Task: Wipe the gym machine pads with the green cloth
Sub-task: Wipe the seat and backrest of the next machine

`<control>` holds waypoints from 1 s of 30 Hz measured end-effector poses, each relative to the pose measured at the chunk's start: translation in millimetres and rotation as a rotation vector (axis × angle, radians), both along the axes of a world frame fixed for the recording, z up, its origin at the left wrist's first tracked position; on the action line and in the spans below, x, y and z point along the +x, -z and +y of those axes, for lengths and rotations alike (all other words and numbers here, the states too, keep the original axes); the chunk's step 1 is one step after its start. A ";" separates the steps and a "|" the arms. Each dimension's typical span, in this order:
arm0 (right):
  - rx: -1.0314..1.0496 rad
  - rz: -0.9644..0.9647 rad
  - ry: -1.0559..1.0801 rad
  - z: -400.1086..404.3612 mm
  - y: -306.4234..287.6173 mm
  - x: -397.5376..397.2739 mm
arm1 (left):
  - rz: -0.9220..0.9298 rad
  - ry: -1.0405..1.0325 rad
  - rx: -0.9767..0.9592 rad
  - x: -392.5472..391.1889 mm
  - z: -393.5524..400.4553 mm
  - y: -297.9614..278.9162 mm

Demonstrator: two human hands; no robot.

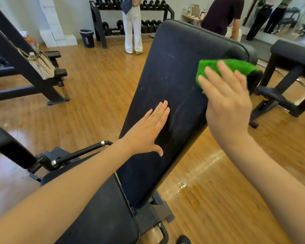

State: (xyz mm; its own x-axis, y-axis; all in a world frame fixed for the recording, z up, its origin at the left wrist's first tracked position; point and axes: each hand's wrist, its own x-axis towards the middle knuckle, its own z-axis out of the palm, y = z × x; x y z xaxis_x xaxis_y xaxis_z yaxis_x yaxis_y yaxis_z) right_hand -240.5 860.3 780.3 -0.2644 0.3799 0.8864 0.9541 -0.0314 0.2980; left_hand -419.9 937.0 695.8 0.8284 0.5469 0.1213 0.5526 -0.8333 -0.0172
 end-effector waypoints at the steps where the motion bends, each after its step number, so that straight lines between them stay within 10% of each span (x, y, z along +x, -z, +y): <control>1: -0.044 -0.005 -0.006 -3.9 10.7 -5.1 | -0.001 0.003 0.002 0.0 -0.1 0.0; 19: -0.269 -0.035 0.080 -19.1 69.4 -38.6 | -0.105 0.030 -0.101 -18.4 4.0 42.8; 30: -0.825 -0.062 0.091 -45.4 157.5 -89.6 | -0.026 -0.005 -0.193 -46.8 -5.2 103.8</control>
